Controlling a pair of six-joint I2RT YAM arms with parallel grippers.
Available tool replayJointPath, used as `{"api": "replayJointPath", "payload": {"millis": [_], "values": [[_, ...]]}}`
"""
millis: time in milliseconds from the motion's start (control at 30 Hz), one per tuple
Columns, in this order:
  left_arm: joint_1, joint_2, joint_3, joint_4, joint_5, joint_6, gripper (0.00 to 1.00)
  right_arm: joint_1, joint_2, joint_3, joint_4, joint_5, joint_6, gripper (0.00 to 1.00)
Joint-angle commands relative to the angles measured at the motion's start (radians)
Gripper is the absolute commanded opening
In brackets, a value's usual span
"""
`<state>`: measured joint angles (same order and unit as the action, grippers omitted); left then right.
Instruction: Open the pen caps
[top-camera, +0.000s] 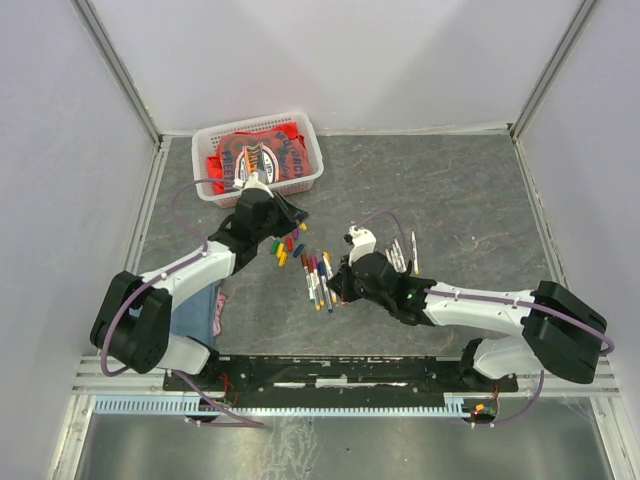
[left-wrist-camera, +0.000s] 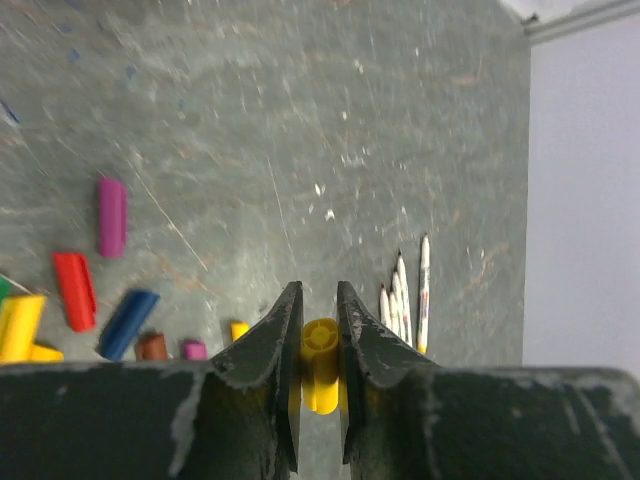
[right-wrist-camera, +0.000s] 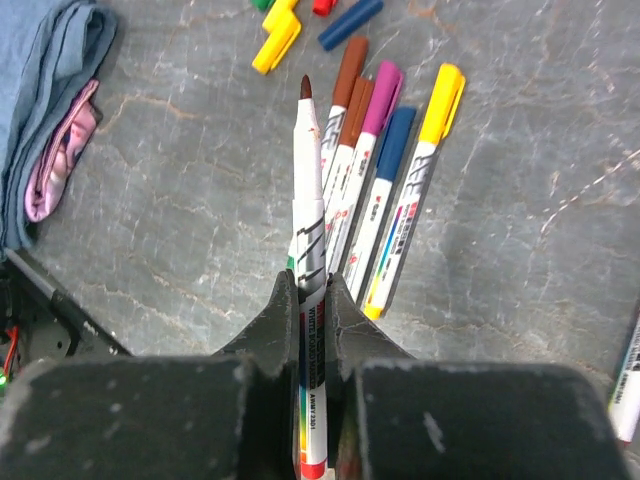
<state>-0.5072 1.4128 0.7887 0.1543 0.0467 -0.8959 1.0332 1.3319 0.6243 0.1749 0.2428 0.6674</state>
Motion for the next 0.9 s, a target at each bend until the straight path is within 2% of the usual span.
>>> {"api": "replayJointPath", "payload": {"millis": [0,100,200,367,467,633,867], "values": [[0.038,-0.020,-0.010,0.132,-0.003,0.056,0.03,-0.013,-0.025,-0.023,0.071,-0.091,0.036,0.01],[0.047,-0.011,-0.017,0.150,0.019,0.039,0.03,-0.017,-0.031,-0.026,0.073,-0.082,0.040,0.01],[0.046,-0.020,0.010,0.056,-0.016,0.090,0.03,-0.028,-0.056,-0.010,-0.018,-0.015,0.020,0.01],[0.030,-0.043,0.067,-0.213,-0.191,0.206,0.03,-0.041,-0.040,0.034,-0.174,0.129,-0.007,0.01],[-0.001,-0.032,0.075,-0.319,-0.316,0.239,0.03,-0.048,0.010,0.047,-0.203,0.187,-0.010,0.01],[-0.053,-0.003,0.055,-0.361,-0.438,0.260,0.03,-0.062,0.071,0.048,-0.211,0.253,0.001,0.05],[-0.140,0.089,0.124,-0.437,-0.579,0.299,0.05,-0.087,0.137,0.057,-0.222,0.279,0.012,0.10]]}}
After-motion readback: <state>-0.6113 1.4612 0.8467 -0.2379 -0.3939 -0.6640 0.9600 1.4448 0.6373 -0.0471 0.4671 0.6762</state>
